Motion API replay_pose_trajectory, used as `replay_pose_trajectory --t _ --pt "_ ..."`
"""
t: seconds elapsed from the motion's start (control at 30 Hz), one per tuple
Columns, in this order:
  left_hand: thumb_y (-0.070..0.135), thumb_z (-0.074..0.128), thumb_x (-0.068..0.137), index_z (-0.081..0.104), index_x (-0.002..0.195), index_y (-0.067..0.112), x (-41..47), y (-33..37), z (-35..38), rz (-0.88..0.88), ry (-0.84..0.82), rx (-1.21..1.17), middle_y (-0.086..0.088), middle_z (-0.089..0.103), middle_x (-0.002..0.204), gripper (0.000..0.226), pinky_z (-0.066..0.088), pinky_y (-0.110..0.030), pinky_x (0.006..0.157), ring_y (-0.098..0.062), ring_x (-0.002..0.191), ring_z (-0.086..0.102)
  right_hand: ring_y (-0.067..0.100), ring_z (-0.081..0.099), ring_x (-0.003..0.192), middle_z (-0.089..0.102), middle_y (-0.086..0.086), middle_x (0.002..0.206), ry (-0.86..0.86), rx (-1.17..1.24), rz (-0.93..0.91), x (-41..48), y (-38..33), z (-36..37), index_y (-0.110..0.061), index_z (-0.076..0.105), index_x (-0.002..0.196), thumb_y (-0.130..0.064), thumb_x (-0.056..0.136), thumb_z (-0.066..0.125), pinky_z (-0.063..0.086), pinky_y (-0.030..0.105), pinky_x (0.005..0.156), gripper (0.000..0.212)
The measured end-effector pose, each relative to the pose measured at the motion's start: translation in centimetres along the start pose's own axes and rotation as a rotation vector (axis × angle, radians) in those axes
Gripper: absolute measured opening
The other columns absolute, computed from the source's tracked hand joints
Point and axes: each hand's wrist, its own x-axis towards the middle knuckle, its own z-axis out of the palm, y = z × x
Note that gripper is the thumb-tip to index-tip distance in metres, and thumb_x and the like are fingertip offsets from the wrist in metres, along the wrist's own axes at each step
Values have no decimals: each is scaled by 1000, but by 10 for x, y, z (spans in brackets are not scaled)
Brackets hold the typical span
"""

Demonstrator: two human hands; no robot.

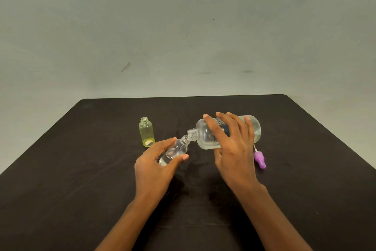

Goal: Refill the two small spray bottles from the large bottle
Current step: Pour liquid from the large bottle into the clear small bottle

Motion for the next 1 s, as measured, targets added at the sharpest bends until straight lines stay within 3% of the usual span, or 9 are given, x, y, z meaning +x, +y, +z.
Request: replay_pose_trajectory --t 1.0 --pt "21 85 62 70 101 28 0 0 0 3 1 8 14 70 96 43 50 -23 88 3 94 64 24 44 126 56 6 127 16 5 -1 0 0 0 -30 44 135 11 63 75 22 47 113 88"
